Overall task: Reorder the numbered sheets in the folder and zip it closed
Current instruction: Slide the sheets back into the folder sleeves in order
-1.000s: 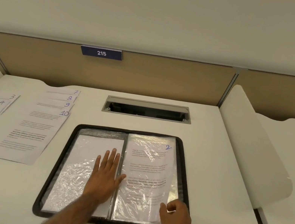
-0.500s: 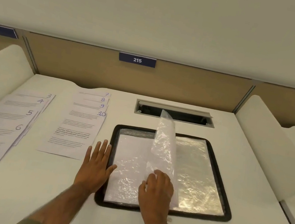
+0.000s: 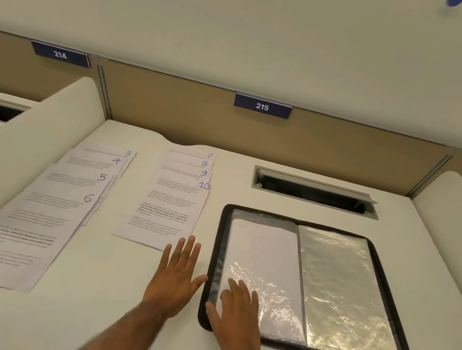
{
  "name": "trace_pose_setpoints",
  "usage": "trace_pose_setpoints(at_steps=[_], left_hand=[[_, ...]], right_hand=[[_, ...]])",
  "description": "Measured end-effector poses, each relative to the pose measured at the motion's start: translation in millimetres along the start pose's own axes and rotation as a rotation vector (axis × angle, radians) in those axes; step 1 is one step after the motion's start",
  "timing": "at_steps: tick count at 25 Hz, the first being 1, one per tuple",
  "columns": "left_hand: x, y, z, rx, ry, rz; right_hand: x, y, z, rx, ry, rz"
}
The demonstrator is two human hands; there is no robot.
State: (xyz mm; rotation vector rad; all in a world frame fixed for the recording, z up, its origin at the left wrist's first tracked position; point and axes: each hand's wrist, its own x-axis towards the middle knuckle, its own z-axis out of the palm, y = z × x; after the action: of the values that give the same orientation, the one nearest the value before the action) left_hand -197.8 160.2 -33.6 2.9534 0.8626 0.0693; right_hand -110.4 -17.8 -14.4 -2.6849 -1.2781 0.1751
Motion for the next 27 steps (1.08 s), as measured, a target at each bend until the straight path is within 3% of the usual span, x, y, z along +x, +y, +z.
trace_pose_setpoints(at_steps=[8,17,27], left_hand=[[8.6,-51.7,-20.2,0.056,0.016,-0.17],[26.4,-171.7,-45.7,0.028,0.01,-0.301],[66.3,-386.7,-44.9,-0.068,-0.009,-0.184]], right_hand=[[63.0,-20.1,20.3,0.017,-0.078,-0.119],[151.6,-112.4,19.4,-0.051,0.002,-0.325],[229.0,-259.5,36.9,-0.101,-0.029,-0.138]])
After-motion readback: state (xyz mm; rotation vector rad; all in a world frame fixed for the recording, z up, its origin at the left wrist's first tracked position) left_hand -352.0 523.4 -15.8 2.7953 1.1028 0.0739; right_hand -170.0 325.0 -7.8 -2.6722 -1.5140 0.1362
